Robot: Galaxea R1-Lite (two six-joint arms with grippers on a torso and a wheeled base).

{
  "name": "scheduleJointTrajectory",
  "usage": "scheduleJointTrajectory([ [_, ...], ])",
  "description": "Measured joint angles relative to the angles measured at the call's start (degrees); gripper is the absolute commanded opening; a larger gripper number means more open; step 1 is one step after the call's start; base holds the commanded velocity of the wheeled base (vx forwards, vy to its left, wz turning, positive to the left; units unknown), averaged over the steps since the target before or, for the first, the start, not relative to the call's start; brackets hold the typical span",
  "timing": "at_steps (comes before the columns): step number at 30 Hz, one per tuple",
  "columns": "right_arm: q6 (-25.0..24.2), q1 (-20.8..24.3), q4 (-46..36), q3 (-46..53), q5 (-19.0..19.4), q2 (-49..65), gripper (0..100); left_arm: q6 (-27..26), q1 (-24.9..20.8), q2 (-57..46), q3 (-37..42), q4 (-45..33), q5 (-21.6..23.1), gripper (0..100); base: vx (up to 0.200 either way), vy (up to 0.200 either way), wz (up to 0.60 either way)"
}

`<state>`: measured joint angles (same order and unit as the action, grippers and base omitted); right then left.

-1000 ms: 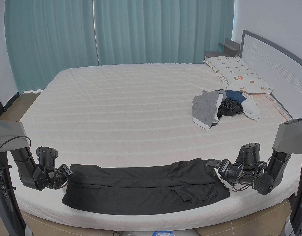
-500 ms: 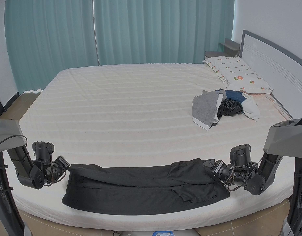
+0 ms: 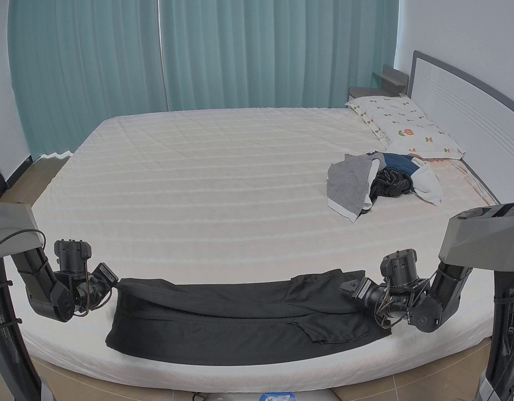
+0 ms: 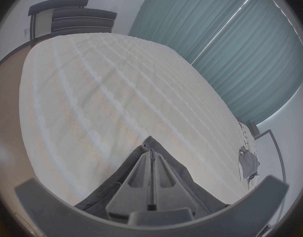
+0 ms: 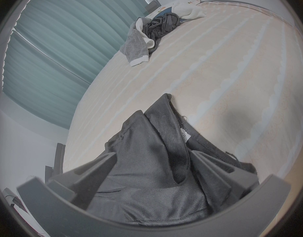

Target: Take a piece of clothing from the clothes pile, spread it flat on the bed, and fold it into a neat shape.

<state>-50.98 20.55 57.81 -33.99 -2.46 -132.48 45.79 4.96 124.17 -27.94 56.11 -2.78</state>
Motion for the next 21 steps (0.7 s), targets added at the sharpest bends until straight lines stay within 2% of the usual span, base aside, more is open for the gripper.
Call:
scheduleJointTrajectory([
  [9,0.3,0.9,-3.4,0.8,0.0,0.1,0,0.0,0.0,0.1,-0.1,0.0,0.0,0,0.000,0.000,0.00],
  [21,0.9,0.0,-2.4,0.2,0.1,1.2,0,0.2,0.0,0.0,-0.3,0.0,0.1,0,0.000,0.000,0.00],
])
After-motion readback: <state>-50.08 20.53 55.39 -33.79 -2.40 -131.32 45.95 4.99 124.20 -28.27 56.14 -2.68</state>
